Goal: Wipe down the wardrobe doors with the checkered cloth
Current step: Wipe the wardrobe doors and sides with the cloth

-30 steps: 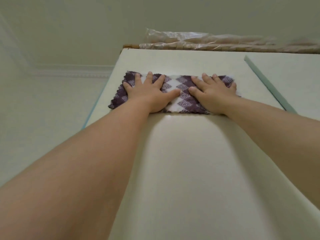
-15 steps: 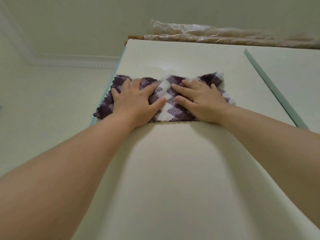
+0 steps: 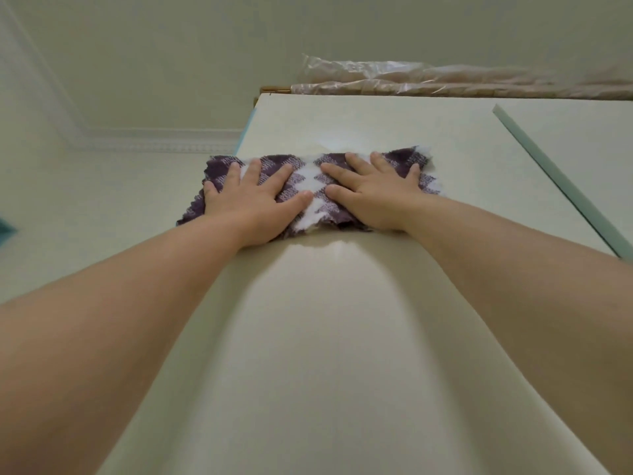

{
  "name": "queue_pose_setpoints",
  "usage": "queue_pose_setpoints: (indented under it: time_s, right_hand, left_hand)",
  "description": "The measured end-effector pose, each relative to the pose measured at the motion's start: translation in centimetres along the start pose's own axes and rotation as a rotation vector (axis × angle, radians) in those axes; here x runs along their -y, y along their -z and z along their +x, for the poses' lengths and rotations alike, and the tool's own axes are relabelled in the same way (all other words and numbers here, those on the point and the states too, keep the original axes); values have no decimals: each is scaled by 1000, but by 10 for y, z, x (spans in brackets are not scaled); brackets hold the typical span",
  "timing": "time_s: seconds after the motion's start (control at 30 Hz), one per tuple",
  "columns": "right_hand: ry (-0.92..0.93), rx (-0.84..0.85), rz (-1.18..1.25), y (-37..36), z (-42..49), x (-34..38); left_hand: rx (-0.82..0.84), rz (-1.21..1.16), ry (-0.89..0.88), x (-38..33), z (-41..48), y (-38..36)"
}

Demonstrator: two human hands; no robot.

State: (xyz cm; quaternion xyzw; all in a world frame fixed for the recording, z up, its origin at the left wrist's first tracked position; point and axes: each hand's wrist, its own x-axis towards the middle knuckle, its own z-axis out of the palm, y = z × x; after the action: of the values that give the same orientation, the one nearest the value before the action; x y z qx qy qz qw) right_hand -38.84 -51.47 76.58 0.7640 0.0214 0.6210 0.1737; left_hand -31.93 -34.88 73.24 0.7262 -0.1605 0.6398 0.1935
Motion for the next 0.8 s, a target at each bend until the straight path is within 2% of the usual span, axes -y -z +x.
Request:
queue_pose_setpoints:
  time_s: [0.4,0.8]
  right_hand:
    - [9,-41,-1,8,39,-23]
    - [-100,-46,-13,23,-1,-127]
  left_hand:
    - [-20,13,20,-9,48,8]
    - [16,34,-86,-120,53,-2]
